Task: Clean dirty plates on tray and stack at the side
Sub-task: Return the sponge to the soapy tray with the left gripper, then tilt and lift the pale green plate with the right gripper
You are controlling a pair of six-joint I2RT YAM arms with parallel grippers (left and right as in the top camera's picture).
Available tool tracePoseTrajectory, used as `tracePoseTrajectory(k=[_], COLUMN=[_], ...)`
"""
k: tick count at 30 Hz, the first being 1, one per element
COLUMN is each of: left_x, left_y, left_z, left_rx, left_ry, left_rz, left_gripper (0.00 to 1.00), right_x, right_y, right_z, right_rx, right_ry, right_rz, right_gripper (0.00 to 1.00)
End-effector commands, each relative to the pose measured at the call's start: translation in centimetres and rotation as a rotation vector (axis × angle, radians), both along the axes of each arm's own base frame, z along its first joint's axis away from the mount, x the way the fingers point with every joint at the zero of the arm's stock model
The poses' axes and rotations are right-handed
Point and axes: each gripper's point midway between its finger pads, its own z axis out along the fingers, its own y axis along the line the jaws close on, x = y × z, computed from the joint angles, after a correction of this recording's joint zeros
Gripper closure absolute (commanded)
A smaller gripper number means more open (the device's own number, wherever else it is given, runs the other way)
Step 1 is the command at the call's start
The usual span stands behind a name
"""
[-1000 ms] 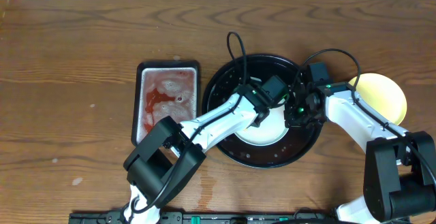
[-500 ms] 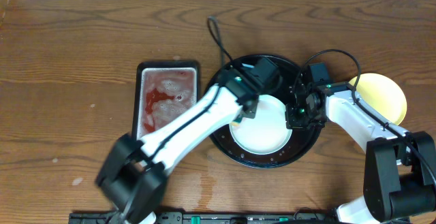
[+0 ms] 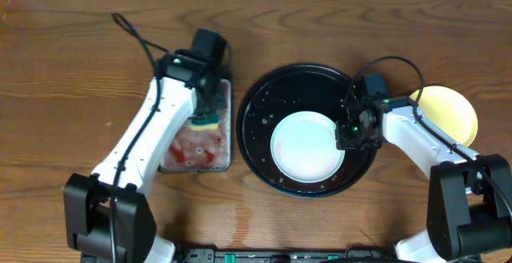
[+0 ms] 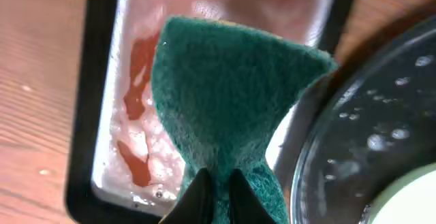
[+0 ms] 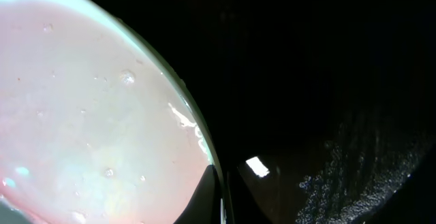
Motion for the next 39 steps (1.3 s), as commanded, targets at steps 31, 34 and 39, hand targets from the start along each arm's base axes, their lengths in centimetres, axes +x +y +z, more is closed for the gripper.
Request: tracePoseTrajectory(k=[31, 34, 39], left_x=[-2.1, -2.1, -2.1], left_y=[-0.7, -0.7, -0.7], left_z=[1.8, 1.8, 1.8], left_rx=[-0.168, -0.168, -0.168], left_ry=[-0.044, -0.044, -0.044], left_rz=[-0.031, -0.031, -0.031], left_gripper=[0.2, 0.2, 0.2], right_x=[0.0, -0.1, 0.3], right_y=[0.7, 0.3, 0.4], right_z=[4.7, 2.4, -0.1], right_rx=[-0.001, 0.037, 0.098], right_ry=[-0.153, -0.078, -0.021], right_rz=[0.154, 0.148, 0.118], right_gripper=[0.67, 0.64, 0.75])
